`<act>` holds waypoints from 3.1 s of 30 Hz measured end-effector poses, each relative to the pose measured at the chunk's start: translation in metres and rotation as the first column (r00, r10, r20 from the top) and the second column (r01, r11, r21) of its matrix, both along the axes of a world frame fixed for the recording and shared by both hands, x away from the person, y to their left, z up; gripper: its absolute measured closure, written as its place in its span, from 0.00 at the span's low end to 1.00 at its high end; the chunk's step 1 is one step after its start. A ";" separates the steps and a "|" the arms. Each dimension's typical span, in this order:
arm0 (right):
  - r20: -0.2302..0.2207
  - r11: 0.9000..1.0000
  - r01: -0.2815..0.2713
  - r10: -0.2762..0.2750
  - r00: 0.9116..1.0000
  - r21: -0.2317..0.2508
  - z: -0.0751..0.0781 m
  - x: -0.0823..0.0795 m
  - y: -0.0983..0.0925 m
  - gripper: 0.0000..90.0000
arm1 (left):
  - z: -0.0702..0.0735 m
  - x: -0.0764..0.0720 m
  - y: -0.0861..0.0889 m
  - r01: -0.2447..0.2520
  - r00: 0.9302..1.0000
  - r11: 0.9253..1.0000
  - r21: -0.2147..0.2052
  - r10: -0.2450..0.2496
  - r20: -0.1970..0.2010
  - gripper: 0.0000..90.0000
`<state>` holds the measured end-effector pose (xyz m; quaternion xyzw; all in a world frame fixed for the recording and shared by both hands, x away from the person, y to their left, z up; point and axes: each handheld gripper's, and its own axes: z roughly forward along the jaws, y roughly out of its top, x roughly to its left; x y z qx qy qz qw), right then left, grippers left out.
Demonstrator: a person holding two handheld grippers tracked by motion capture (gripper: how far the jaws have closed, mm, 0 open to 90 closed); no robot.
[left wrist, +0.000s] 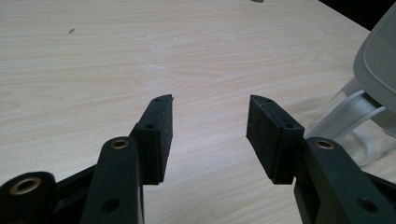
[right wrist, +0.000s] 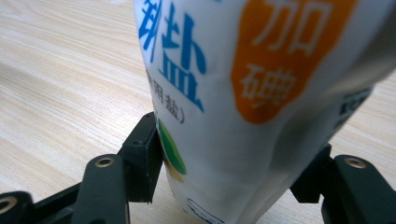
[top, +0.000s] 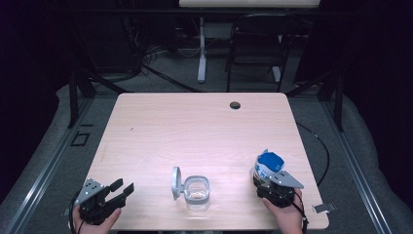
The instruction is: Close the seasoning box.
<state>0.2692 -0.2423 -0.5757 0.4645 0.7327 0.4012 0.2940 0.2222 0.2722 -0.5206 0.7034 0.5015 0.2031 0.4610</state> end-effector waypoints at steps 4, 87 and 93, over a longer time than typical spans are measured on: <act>0.005 1.000 -0.006 0.006 1.000 0.000 0.000 0.000 -0.001 0.43 | 0.000 0.000 0.000 0.000 1.000 1.000 0.000 0.000 0.000 0.57; 0.104 0.922 -0.310 0.340 0.935 -0.232 0.036 -0.030 0.080 0.44 | 0.000 0.000 -0.002 0.007 1.000 1.000 0.012 -0.006 -0.002 0.57; 0.107 0.909 -0.317 0.355 0.929 -0.269 0.036 -0.032 0.085 0.44 | 0.000 0.000 -0.002 0.007 1.000 1.000 0.009 -0.007 0.000 0.57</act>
